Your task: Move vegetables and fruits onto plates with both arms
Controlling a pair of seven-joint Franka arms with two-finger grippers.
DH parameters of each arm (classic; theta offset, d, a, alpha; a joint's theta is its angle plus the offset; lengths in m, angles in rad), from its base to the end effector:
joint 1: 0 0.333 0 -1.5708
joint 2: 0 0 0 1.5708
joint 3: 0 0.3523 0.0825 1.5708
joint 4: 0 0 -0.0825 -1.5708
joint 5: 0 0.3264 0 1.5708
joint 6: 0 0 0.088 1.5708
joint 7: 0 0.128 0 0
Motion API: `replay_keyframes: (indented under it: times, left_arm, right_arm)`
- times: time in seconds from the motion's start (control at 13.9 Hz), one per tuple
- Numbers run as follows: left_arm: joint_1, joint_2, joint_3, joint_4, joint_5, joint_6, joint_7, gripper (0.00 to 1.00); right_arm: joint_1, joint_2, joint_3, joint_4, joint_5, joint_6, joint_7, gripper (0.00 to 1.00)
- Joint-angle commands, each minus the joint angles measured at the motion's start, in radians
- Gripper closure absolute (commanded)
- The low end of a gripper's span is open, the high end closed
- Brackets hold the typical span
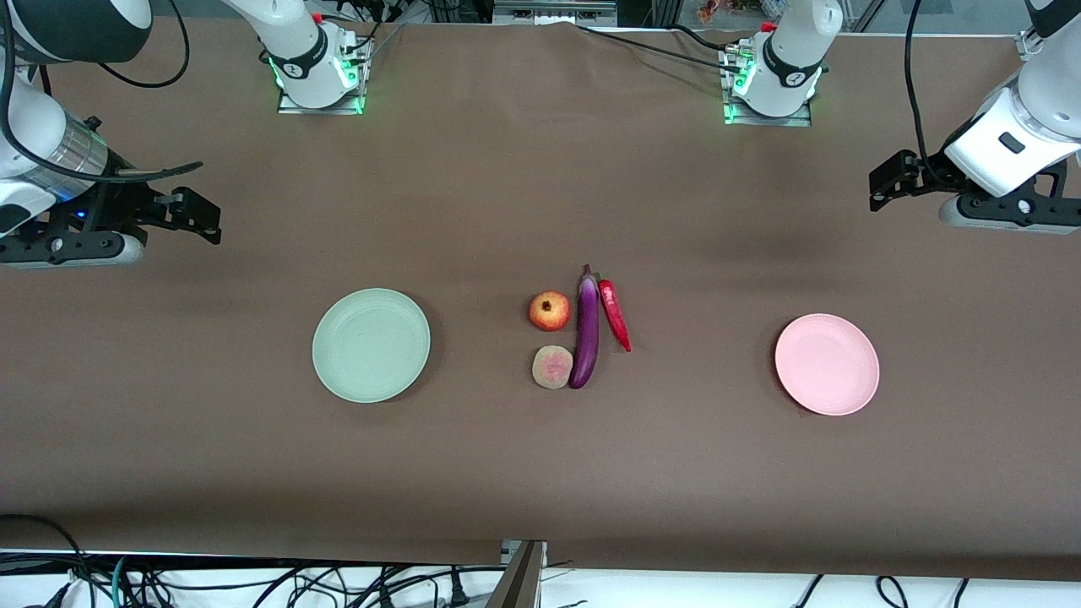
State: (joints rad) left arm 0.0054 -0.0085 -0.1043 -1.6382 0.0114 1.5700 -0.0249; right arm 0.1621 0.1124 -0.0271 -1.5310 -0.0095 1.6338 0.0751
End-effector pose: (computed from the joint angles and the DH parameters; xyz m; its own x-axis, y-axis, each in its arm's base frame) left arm 0.4881 -0.0472 0.6161 0.9955 -0.0737 -0.0594 -0.0746 -0.9971 -0.0138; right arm 0.5349 0.0724 0.6036 0.9981 0.0606 -0.0086 0.0607 -0.9981 0.0132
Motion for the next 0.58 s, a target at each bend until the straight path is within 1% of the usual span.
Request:
replay_keyframes:
  times: [0.0, 0.5]
  left_arm:
    - [0.002, 0.030, -0.002, 0.052, -0.001, -0.027, 0.013, 0.00]
    - [0.002, 0.032, -0.002, 0.054, -0.002, -0.064, 0.007, 0.00]
  right_arm:
    - [0.002, -0.005, -0.001, 0.003, -0.007, -0.008, 0.006, 0.00]
    - [-0.001, -0.005, -0.002, 0.002, -0.007, -0.008, 0.006, 0.00]
